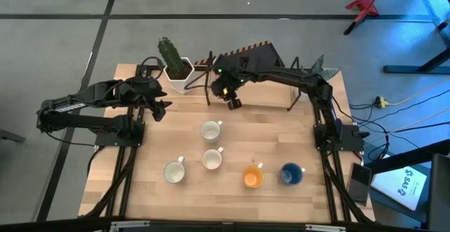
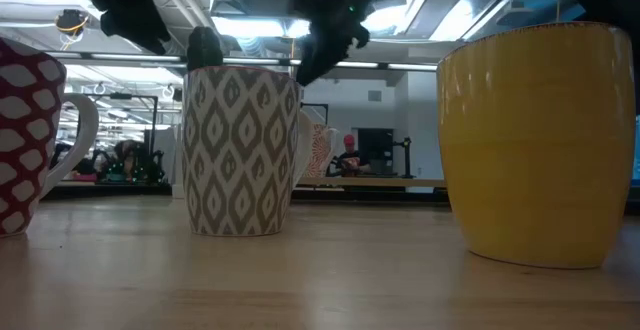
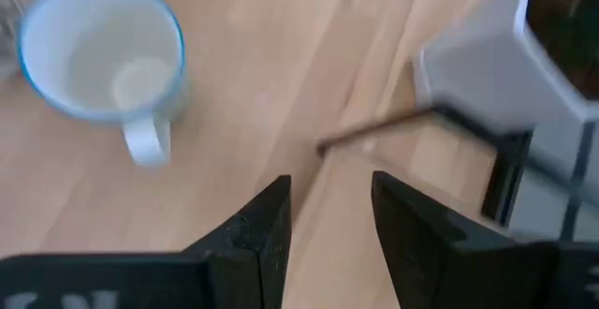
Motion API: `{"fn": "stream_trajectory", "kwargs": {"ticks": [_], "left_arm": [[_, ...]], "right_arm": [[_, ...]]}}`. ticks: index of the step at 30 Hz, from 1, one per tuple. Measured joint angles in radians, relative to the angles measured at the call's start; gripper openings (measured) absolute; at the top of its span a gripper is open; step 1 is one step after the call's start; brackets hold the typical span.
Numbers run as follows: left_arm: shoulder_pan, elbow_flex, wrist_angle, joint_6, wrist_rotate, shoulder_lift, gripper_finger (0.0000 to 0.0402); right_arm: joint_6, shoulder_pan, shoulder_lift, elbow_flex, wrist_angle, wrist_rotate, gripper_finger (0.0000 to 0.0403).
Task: Place coffee mugs
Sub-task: Put the blue green patterned mug into the shelf
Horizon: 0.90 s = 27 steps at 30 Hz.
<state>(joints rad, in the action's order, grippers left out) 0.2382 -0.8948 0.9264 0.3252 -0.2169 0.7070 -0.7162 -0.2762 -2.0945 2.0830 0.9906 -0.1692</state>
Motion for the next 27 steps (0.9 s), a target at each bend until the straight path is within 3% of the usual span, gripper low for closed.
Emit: {"fn": "stream_trajectory", "kwargs": {"ticks": [8,15,27], "left_arm": [[0.000,0.000,0.001,0.042,0.006,0.000,0.0222],[-0.001,0.000,0.008,0.023,0.052,0.000,0.0222],[-0.001,0.000,0.008,-0.133,0.079,0.000,0.0222]], "right_arm": [[0.051,0.090,0.000,0.000,-0.160,0.001,0.0138],[0.093,0.185,-0.027,-0.002,-0.087,0.127,0.0138],[0.317,0.225,-0.149,-0.002,-0.068,0.134,0.0138]]}}
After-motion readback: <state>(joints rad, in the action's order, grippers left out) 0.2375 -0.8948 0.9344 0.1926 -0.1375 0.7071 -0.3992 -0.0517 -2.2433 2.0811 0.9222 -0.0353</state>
